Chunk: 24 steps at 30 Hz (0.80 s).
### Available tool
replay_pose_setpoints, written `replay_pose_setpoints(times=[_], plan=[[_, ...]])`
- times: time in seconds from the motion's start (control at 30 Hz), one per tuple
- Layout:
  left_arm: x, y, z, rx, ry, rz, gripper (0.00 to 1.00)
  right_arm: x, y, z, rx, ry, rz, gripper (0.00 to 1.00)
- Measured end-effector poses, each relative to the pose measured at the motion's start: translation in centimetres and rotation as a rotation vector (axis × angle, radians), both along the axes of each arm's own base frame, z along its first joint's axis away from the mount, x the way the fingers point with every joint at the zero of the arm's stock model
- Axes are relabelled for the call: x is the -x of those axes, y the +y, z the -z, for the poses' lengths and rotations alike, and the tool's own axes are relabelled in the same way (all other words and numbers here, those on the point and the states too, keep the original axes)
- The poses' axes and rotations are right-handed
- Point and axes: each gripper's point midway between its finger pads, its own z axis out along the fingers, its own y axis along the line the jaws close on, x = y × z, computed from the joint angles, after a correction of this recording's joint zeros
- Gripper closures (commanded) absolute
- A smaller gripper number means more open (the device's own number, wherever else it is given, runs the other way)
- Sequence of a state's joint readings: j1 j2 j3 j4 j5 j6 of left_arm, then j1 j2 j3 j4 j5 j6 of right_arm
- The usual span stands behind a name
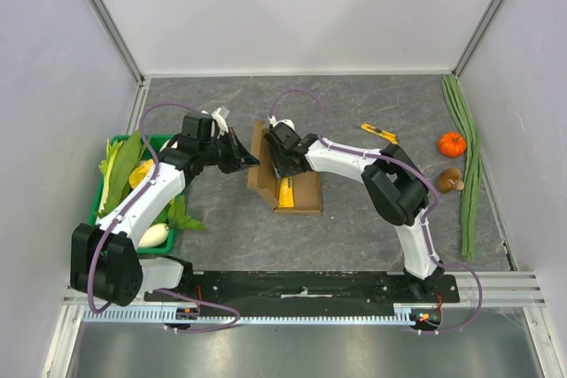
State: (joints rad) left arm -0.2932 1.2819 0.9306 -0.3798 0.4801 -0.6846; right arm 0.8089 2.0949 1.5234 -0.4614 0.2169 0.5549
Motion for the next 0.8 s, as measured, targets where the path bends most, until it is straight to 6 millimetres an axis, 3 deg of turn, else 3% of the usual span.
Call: replay_pose_setpoints(times=[0.23,0.4,0.8], plan=[[-0.1,0.5,0.2,-0.025,-0.003,-0.026,0.98,-0.1,-0.5,-0.2,0.02,-0.016,0.007,0.61],[-0.3,1.0,0.3,-0.052,0.0,-0.049,0.98,-0.2,-0.7,-1.7,0.01,-0.044,0.007,0.61],[-1.6,2.2,-1.1,-0.139,-0.052,-0.082,0.98,-3.0,-1.6,-12.5,-0.188,-0.224,0.063,0.63]])
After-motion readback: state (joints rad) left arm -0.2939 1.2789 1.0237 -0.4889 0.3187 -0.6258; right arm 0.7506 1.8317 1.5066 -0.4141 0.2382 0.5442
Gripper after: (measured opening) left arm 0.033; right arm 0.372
